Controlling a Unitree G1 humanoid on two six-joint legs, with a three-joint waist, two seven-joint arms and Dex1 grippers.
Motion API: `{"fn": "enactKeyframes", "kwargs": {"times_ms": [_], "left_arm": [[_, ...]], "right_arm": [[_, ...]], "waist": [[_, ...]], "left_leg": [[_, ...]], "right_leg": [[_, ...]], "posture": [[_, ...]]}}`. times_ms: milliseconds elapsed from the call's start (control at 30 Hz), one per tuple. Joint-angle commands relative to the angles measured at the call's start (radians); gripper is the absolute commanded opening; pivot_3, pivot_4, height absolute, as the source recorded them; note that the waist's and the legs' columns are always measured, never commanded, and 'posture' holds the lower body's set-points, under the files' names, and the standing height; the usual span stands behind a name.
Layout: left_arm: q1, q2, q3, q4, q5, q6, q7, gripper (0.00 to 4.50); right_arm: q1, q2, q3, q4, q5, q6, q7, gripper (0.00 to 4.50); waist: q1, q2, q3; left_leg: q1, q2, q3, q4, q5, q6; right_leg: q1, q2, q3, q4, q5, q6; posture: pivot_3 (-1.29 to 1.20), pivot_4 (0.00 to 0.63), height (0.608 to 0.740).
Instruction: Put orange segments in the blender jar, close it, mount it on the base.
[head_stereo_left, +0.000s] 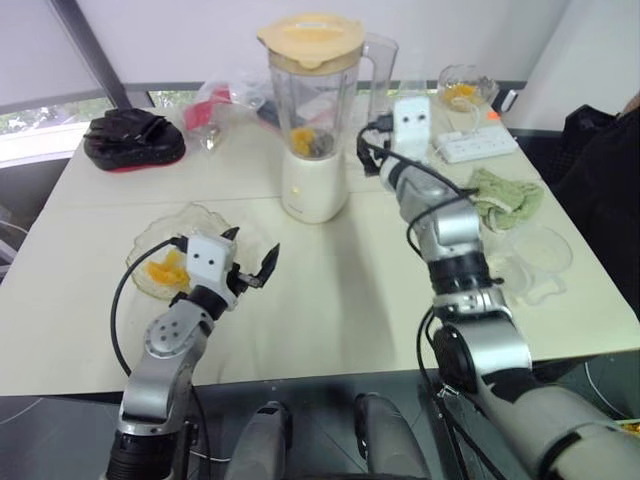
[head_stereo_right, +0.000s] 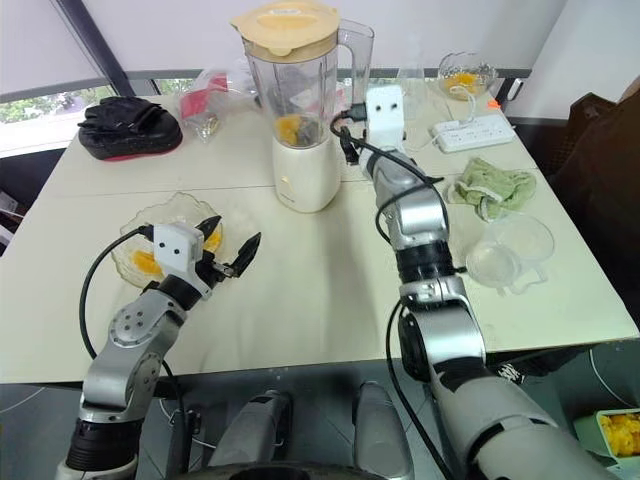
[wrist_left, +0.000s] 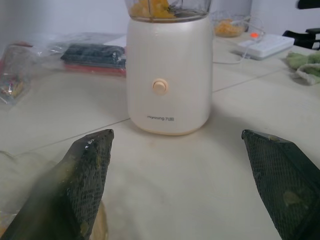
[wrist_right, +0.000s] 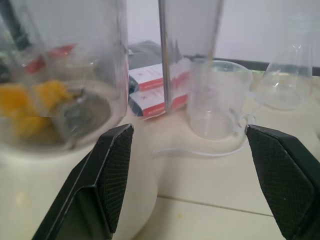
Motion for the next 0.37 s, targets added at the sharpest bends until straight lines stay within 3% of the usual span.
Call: {"fn": "enactKeyframes", "kwargs": {"times_ms": [33,100,233,367], "left_arm": [[-0.007,0.028,0.056,-0.085,-0.057,0.035,-0.018,4.29],[-0.006,0.041,0.067,-0.103,-0.074,0.057,-0.023,4.29],[0.013,0.097,0.127,-0.169,-0.157,0.134,-0.058,4.29],[0.032,0.144,0.167,-0.209,-0.212,0.182,-0.078,4.29]], "right_arm": [[0.112,-0.118,0.009,-0.283,0.101,0.036,0.214,3.66],[0.168,-0.175,0.007,-0.369,0.154,0.063,0.303,3.66],[0.327,-0.412,-0.033,-0.525,0.278,0.109,0.577,3.66],[0.418,-0.539,-0.072,-0.582,0.365,0.144,0.697,3.66]], "waist": [[0.000,0.000,0.000],[0.000,0.000,0.000],[-0.002,0.000,0.000],[-0.003,-0.001,0.000]], "left_leg": [[0.000,0.000,0.000,0.000,0.000,0.000],[0.000,0.000,0.000,0.000,0.000,0.000],[0.002,0.000,0.000,0.000,0.000,0.000],[0.003,0.001,0.000,0.001,0.000,0.000]], "right_leg": [[0.000,0.000,0.000,0.000,0.000,0.000],[0.001,0.000,0.000,0.000,0.000,0.000],[0.002,0.000,0.000,-0.001,0.000,0.000],[0.004,0.000,-0.001,-0.002,-0.001,-0.001]], "posture": [[0.00,0.150,0.740],[0.00,0.150,0.740],[0.00,0.150,0.740],[0.00,0.150,0.740]]}}
